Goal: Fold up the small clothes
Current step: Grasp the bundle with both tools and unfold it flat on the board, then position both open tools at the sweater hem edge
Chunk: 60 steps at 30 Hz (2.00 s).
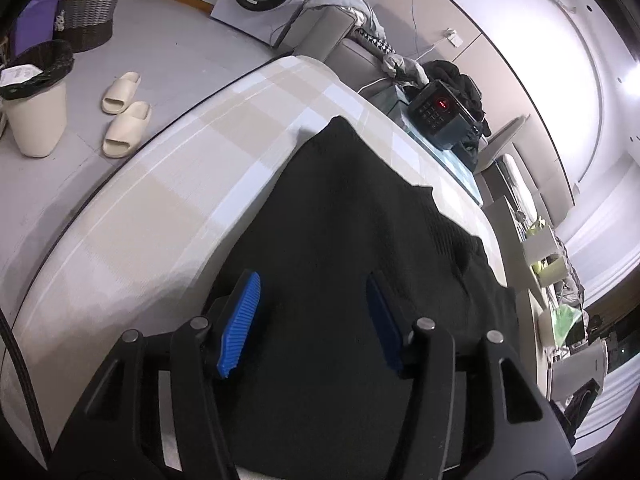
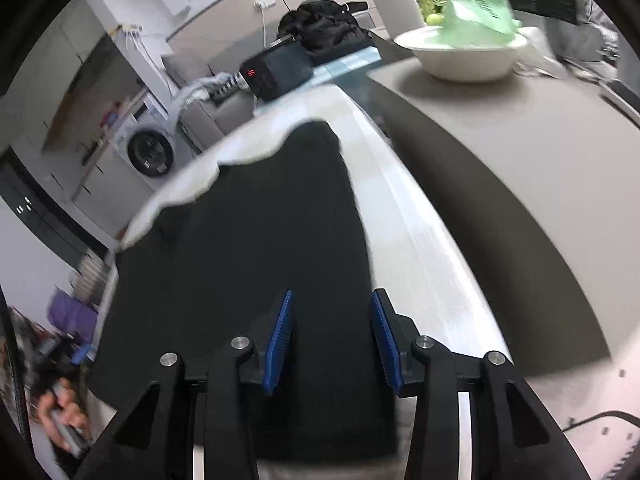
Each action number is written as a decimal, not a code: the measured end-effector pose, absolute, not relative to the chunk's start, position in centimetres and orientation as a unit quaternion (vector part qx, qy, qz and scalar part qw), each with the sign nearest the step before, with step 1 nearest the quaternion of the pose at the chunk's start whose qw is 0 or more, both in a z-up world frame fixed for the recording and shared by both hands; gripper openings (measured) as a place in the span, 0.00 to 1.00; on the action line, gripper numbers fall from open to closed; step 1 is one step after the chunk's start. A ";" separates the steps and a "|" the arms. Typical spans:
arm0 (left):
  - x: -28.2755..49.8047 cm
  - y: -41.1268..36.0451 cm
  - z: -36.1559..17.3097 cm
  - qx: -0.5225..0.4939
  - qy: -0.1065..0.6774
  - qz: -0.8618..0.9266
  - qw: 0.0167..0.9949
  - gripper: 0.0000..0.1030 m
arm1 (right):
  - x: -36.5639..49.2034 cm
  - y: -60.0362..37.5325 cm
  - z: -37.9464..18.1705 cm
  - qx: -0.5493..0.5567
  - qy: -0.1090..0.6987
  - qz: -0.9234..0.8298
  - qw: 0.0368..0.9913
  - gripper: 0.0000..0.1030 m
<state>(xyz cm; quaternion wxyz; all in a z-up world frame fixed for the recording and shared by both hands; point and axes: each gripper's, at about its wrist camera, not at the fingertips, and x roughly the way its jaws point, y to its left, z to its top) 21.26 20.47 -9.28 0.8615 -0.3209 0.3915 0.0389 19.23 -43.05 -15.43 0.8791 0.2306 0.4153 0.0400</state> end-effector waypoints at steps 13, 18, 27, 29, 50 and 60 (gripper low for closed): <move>33.5 19.8 -11.8 -0.271 0.439 0.067 0.854 0.50 | 31.7 -43.5 -16.2 0.215 0.464 0.014 0.859 0.41; 34.5 18.8 -11.9 -0.245 0.433 0.052 0.866 0.00 | 32.7 -42.8 -17.0 0.192 0.470 0.029 0.861 0.14; 33.4 20.2 -10.3 -0.241 0.400 0.088 0.880 0.00 | 32.7 -43.1 -16.0 0.176 0.431 -0.001 0.885 0.08; 32.8 20.3 -10.4 -0.252 0.410 0.085 0.872 0.00 | 32.9 -43.3 -16.4 0.181 0.446 -0.012 0.876 0.12; 18.9 1.4 -11.9 -0.029 0.454 -0.113 0.883 0.66 | 17.6 -26.4 -16.9 -0.018 0.414 0.162 0.896 0.71; 14.9 3.2 -12.0 -0.002 0.434 -0.088 0.897 0.71 | 14.6 -32.2 -17.2 -0.054 0.417 0.052 0.906 0.71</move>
